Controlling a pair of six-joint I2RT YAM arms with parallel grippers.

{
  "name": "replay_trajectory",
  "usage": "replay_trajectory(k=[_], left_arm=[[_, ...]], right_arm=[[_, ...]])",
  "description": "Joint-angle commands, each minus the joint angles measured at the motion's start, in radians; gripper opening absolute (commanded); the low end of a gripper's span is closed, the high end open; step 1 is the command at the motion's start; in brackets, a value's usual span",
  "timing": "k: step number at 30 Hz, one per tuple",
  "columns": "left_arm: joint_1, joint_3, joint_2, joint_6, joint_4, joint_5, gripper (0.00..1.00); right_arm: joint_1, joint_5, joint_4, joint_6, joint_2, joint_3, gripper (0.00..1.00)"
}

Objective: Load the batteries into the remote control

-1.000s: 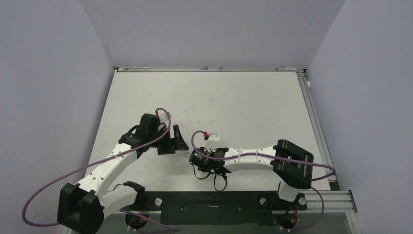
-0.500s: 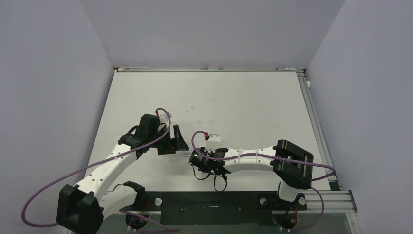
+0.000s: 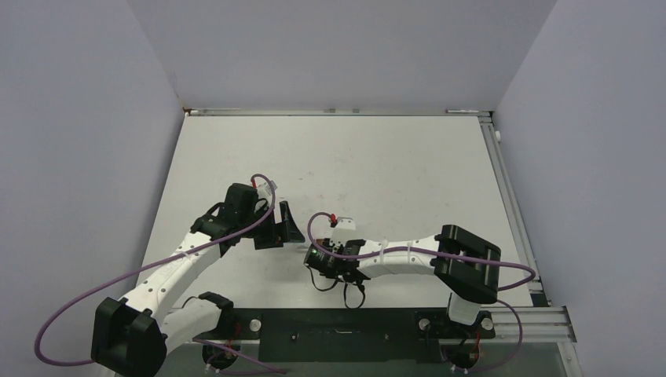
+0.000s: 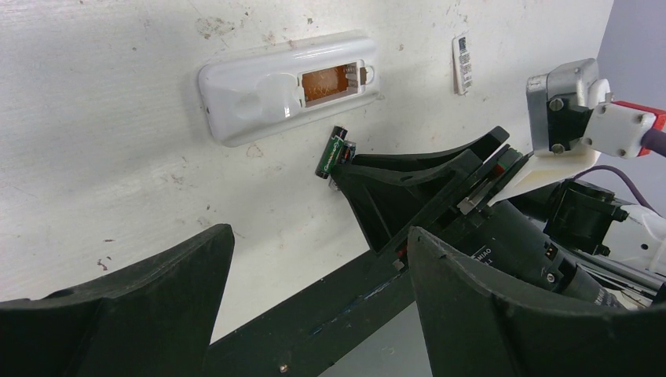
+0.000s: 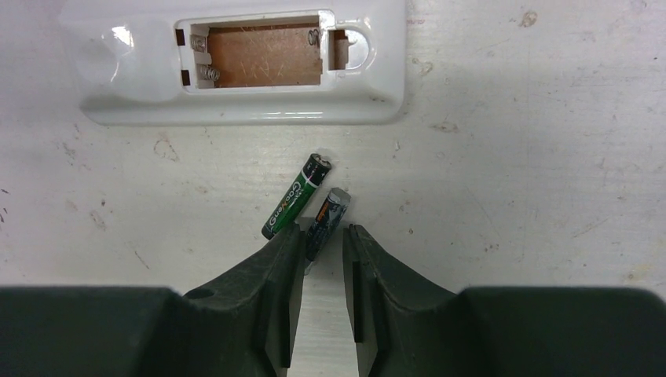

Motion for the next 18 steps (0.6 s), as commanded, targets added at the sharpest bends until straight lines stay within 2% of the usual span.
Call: replay_trajectory(k=[1, 9, 18], left_arm=[[-0.005, 0.026, -0.008, 0.011, 0.01, -0.003, 0.78], [-0.004, 0.026, -0.002, 0.01, 0.012, -0.006, 0.78], [-0.004, 0.025, 0.009, 0.009, 0.01, -0.013, 0.78]], right_arm=[[0.01, 0.025, -0.019, 0.005, 0.023, 0.01, 0.26], [0.01, 0.023, -0.055, -0.032, 0.033, 0.019, 0.25], [0.011, -0.019, -0.121, -0.155, 0.071, 0.046, 0.21]])
